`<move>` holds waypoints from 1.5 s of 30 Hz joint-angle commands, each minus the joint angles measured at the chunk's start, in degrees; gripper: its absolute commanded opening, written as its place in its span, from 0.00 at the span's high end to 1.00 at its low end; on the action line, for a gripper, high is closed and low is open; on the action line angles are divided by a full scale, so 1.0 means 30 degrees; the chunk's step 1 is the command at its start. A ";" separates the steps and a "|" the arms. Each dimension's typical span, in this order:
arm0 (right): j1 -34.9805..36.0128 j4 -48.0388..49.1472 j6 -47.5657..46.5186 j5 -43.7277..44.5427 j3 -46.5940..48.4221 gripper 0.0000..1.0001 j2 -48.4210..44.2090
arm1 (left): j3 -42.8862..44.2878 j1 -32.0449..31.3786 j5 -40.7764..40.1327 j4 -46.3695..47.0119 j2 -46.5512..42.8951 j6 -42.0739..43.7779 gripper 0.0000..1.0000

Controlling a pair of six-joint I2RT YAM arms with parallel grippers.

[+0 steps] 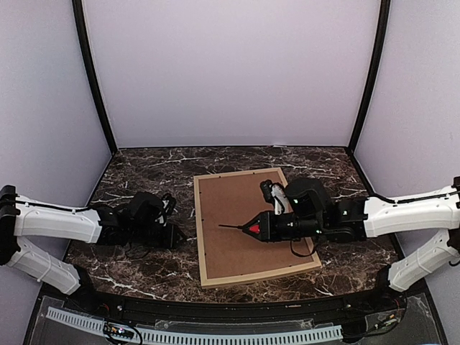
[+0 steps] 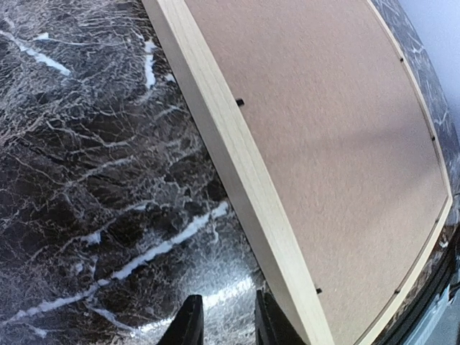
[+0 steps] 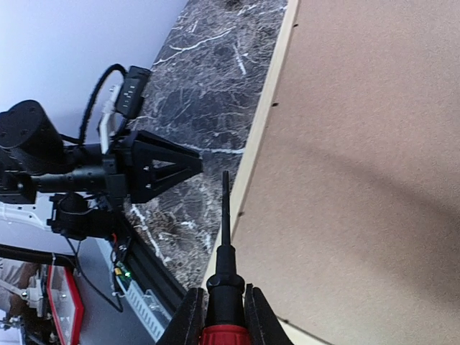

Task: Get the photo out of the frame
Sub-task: Release the fastener from the backboard, then move the photo frame to the center of the board.

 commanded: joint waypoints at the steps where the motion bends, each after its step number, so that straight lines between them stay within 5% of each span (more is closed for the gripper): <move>1: -0.0776 -0.0207 -0.1781 0.0374 0.0524 1.00 0.1039 | 0.1387 0.0847 -0.0269 -0.0727 0.0847 0.0822 0.69; 6: -0.1048 -0.0553 -0.2486 0.0374 0.0941 1.00 0.1891 | 0.4037 0.0938 -0.0133 -0.1654 0.3225 0.1469 0.51; 16: -0.1214 -0.0873 -0.2602 0.1353 0.0111 1.00 0.1640 | 0.7208 -0.0605 -0.1236 -0.6468 0.5114 -0.0686 0.43; 45: -0.1240 -0.0524 -0.2361 0.1691 -0.1752 1.00 0.0678 | 0.9381 -0.3856 -0.1983 -0.9572 0.8030 -0.4218 0.51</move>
